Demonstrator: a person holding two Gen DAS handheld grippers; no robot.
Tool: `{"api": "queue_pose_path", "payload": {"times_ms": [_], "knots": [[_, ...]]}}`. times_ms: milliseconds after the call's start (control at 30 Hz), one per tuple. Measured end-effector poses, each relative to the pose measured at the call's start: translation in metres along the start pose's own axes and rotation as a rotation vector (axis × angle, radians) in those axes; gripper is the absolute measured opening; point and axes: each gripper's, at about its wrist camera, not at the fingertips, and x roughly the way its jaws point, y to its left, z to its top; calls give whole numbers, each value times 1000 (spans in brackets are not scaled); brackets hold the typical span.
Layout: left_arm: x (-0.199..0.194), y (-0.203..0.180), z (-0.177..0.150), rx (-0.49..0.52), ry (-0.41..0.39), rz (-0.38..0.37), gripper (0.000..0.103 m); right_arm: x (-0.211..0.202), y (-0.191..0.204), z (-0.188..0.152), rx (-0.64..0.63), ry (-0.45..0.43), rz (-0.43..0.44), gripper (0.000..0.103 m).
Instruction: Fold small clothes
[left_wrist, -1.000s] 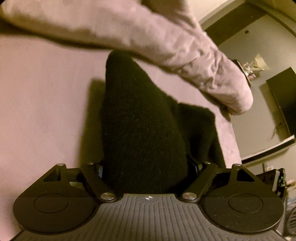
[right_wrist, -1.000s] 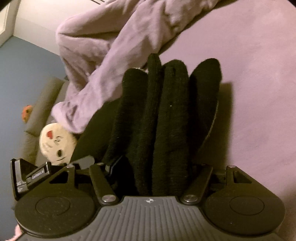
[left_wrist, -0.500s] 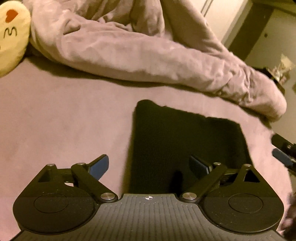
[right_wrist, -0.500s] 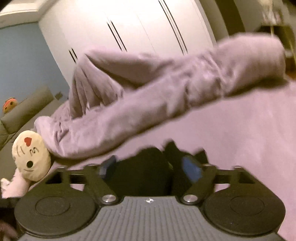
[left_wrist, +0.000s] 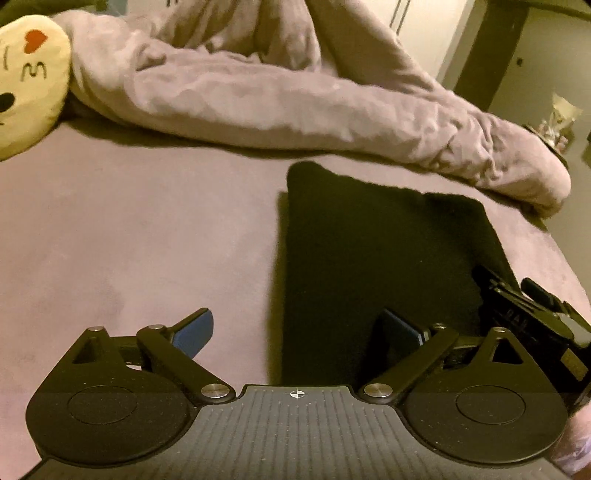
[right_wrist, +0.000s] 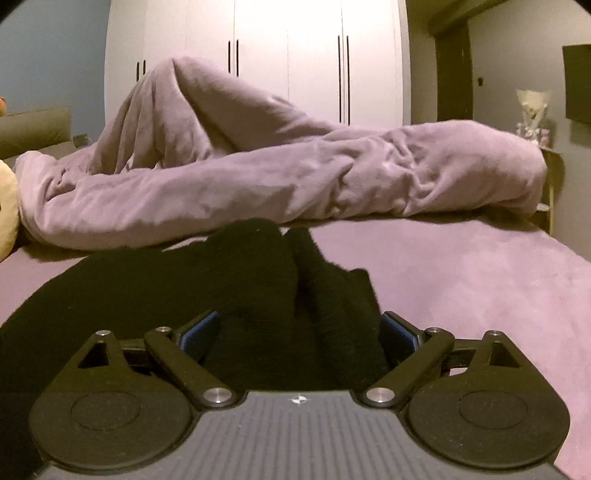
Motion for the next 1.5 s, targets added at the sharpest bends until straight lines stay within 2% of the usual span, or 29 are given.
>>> {"api": "queue_pose_path", "payload": {"times_ms": [133, 233, 333, 400, 500, 667, 767, 867, 1033, 1133, 1267, 1367, 1500], "knots": [[-3, 1, -14, -12, -43, -30, 101, -6, -9, -2, 19, -47, -19, 93], [-10, -6, -29, 26, -68, -35, 101, -18, -17, -5, 19, -107, -76, 94], [-22, -17, -45, 92, -84, -9, 101, -33, -21, -10, -27, -119, -193, 94], [-32, -24, -57, 129, -88, 12, 101, -51, -24, -16, -49, -86, -279, 95], [-58, -31, -78, 145, -80, 29, 101, -96, -32, -26, 44, -24, -209, 99], [-103, -40, -100, 159, -61, 47, 102, -169, -17, -34, -16, 57, -23, 99], [-122, -43, -103, 169, -79, 74, 102, -181, 0, -36, -31, 131, 50, 99], [-134, -39, -105, 160, -94, 92, 103, -175, 19, -36, -103, 141, 42, 99], [-132, -28, -104, 147, -71, 125, 103, -153, 35, -29, -108, 138, -2, 99], [-128, -29, -104, 157, -58, 132, 103, -131, 39, -29, -159, 142, -82, 99], [-125, -32, -107, 170, -48, 128, 103, -105, 25, -36, -159, 255, -201, 99], [-122, -37, -110, 188, -48, 148, 103, -122, 20, -40, -129, 240, -168, 99], [-118, -46, -114, 206, -30, 173, 103, -150, 22, -48, -138, 284, -90, 99]]}}
